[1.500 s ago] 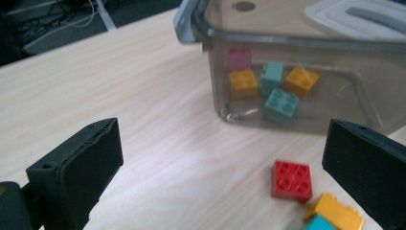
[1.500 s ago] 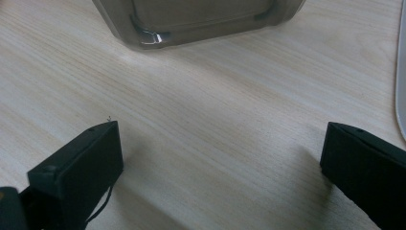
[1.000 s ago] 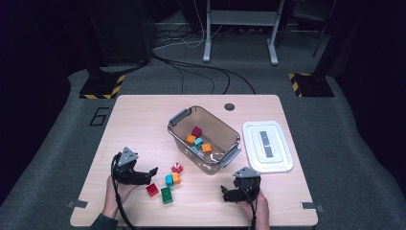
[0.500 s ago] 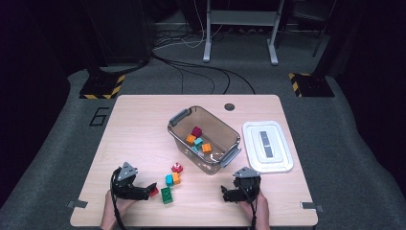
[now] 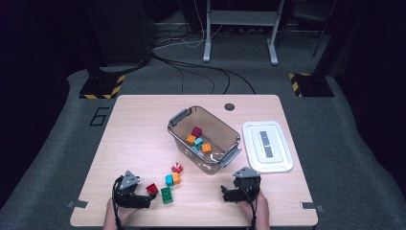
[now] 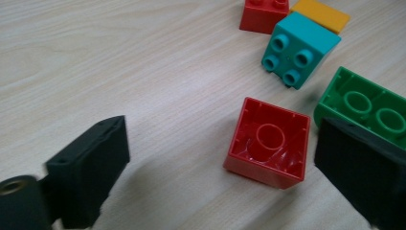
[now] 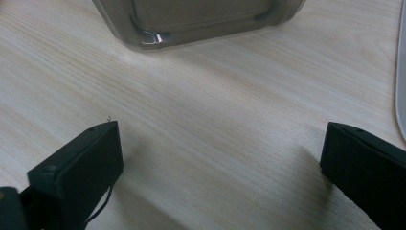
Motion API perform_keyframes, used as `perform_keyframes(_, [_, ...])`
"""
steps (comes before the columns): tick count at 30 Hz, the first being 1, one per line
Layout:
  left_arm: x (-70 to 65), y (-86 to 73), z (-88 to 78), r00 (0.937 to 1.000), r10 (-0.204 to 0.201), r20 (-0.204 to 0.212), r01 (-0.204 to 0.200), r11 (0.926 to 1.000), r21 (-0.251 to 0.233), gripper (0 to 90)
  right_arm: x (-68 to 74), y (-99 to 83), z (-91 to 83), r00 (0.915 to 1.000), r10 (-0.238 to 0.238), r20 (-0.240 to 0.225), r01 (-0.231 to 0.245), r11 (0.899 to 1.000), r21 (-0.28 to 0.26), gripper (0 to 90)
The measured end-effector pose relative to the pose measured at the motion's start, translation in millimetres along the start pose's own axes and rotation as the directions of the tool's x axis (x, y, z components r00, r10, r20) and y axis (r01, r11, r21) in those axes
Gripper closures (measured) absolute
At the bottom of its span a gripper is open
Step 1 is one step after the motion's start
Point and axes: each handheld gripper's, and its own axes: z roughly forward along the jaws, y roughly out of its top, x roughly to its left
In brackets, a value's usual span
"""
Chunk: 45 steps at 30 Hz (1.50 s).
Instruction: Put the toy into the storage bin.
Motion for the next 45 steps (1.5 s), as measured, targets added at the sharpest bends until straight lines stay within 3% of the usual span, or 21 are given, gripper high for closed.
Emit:
perform_keyframes(5, [-1.0, -2.2, 1.0, 0.9998, 0.017, -0.013, -0.017, 0.9998, -0.009, 34.8, 0.6, 0.2, 0.3, 0.9999, 0.011, 0.005, -0.011, 1.000, -0.003, 0.0])
perform_keyframes(13, [-1.0, -0.6, 2.4, 0.9993, 0.035, -0.013, -0.035, 0.9993, -0.014, 54.8, 0.6, 0.2, 0.3, 0.9999, 0.009, 0.005, -0.009, 1.000, -0.003, 0.0])
perform_keyframes(15, [-0.7, -0.2, 2.8, 0.9996, 0.019, -0.020, -0.019, 0.9997, -0.014, 57.9, 0.6, 0.2, 0.3, 1.0000, 0.009, 0.005, -0.009, 1.000, -0.003, 0.0])
perform_keyframes(27, [2.4, 1.8, 4.2, 0.9992, 0.030, -0.028, -0.031, 0.9994, -0.015, 58.5, 0.7, 0.2, 0.2, 0.9999, 0.009, 0.005, -0.009, 1.000, -0.003, 0.0])
perform_keyframes(33, [3.0, 4.1, 3.1, 0.9998, 0.002, -0.019, -0.003, 0.9992, -0.041, 58.6, 0.6, 0.2, 0.3, 0.9999, 0.009, 0.005, -0.009, 1.000, -0.003, 0.0])
perform_keyframes(45, [5.4, 22.4, -3.3, 0.9993, 0.013, -0.036, -0.016, 0.9966, -0.080, 58.6, 0.6, 0.2, 0.3, 0.9999, 0.010, 0.005, -0.010, 1.000, -0.003, 0.0])
